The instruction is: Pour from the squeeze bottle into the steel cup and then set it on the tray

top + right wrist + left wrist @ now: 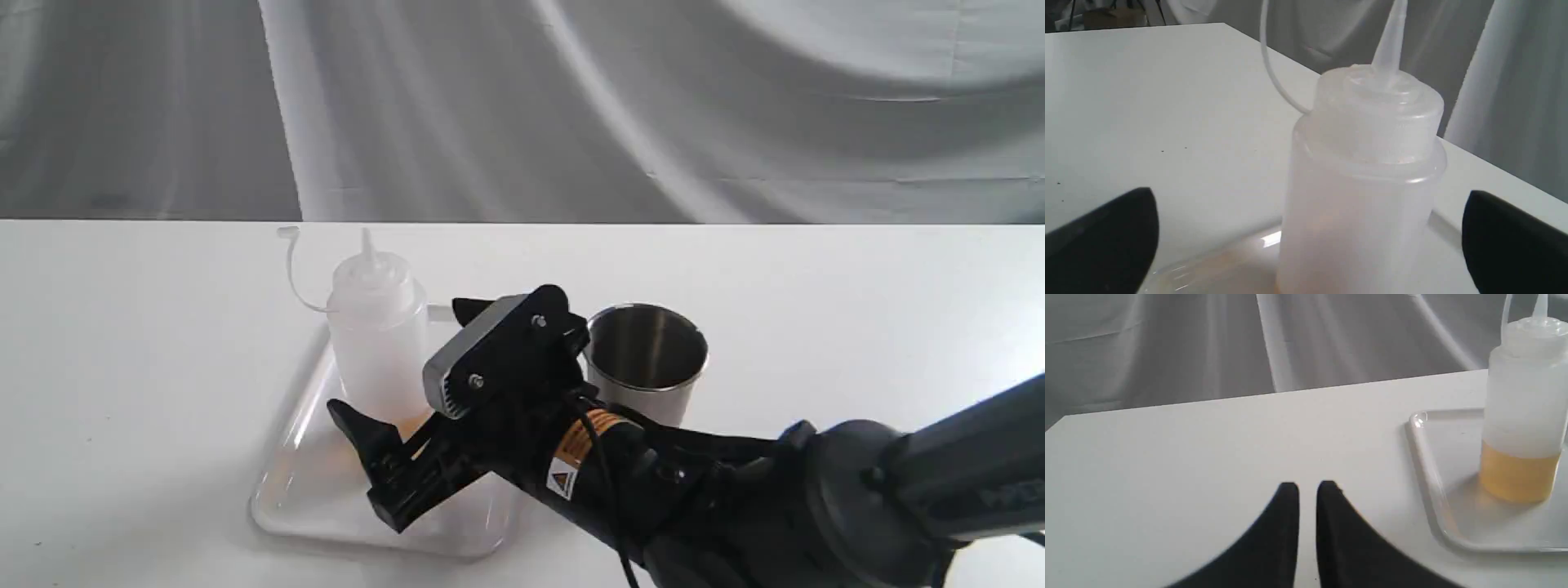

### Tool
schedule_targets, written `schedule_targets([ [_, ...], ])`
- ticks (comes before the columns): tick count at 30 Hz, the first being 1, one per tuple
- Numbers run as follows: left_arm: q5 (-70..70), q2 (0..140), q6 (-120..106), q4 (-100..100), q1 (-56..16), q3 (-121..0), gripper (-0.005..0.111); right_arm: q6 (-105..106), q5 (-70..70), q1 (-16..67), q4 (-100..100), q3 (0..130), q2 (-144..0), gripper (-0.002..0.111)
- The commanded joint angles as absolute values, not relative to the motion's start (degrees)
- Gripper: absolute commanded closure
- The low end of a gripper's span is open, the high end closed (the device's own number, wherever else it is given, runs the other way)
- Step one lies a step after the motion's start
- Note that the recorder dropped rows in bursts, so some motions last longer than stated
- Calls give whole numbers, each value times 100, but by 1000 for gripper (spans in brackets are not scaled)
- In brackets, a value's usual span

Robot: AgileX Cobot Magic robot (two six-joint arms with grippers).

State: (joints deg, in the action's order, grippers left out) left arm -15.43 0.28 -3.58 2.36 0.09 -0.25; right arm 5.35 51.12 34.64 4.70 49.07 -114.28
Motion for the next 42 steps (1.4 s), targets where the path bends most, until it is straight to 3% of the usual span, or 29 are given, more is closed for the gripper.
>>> schedule_targets([
  [1, -1503, 0, -348, 249, 3, 0, 98, 577, 5203, 3487, 539, 4621, -11133, 3],
  [29, -1503, 0, -348, 249, 3, 0, 98, 642, 5082, 3487, 539, 2252, -7744, 3],
  [42, -1503, 0, -348, 249, 0, 0, 98, 642, 2809, 3487, 539, 2043, -5800, 3],
])
